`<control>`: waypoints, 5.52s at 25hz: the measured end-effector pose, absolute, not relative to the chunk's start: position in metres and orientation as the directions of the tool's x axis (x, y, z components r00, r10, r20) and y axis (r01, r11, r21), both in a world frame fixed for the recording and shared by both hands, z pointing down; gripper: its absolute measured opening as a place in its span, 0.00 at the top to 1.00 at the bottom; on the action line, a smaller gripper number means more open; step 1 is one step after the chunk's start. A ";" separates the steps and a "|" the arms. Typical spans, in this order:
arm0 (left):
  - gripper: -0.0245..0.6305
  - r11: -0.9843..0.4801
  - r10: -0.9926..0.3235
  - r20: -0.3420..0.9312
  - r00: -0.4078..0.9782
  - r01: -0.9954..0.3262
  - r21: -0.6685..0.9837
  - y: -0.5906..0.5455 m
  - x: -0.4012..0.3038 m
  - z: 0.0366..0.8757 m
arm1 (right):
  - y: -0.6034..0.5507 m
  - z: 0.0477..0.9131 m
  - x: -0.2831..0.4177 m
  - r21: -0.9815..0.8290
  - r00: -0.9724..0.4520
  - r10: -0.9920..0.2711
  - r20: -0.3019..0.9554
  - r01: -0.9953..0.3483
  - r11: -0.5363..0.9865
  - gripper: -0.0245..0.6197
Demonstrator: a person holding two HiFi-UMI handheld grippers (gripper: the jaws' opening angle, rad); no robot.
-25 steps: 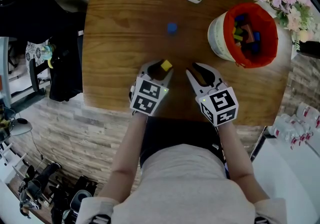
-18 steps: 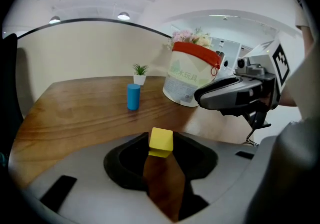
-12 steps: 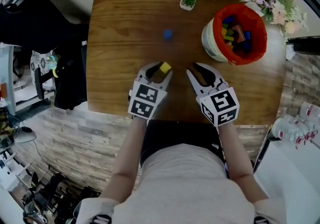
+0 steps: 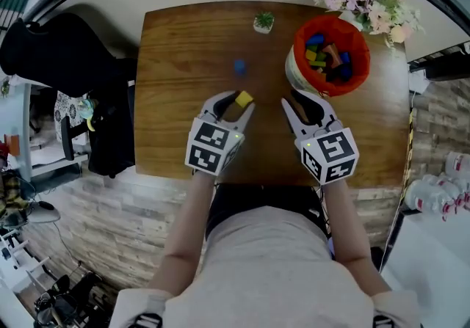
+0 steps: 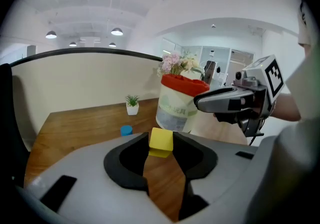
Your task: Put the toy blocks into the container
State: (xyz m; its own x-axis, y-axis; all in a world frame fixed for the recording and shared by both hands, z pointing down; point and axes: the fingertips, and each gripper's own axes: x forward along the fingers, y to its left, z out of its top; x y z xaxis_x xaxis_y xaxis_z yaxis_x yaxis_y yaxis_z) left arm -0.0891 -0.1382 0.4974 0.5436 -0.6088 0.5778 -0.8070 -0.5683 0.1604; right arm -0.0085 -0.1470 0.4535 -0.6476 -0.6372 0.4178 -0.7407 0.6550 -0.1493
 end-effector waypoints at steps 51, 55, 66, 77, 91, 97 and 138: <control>0.61 -0.838 -0.494 0.390 0.777 -0.545 0.023 -0.216 0.074 0.391 | -0.194 0.403 0.111 -0.136 -0.474 -0.828 0.300 -0.880 0.455 0.82; 0.61 -0.827 -0.510 0.390 0.767 -0.561 0.022 -0.216 0.067 0.391 | -0.193 0.401 0.102 -0.141 -0.497 -0.817 0.291 -0.867 0.478 0.82; 0.61 -0.759 -0.586 0.392 0.709 -0.650 0.041 -0.203 0.015 0.397 | -0.180 0.394 0.056 -0.135 -0.583 -0.765 0.274 -0.811 0.569 0.83; 0.61 -0.638 -0.654 0.444 0.613 -0.762 0.112 -0.190 -0.049 0.430 | -0.165 0.408 -0.006 -0.142 -0.688 -0.661 0.299 -0.717 0.682 0.83; 0.61 -0.527 -0.648 0.541 0.536 -0.828 0.189 -0.190 -0.100 0.493 | -0.165 0.466 -0.056 -0.191 -0.739 -0.529 0.417 -0.641 0.744 0.83; 0.61 -0.508 -0.609 0.585 0.535 -0.830 0.231 -0.192 -0.103 0.526 | -0.165 0.494 -0.064 -0.222 -0.730 -0.500 0.467 -0.644 0.732 0.84; 0.73 -0.527 -0.549 0.665 0.506 -0.827 0.195 -0.221 -0.108 0.583 | -0.180 0.535 -0.055 -0.240 -0.658 -0.514 0.550 -0.714 0.658 0.84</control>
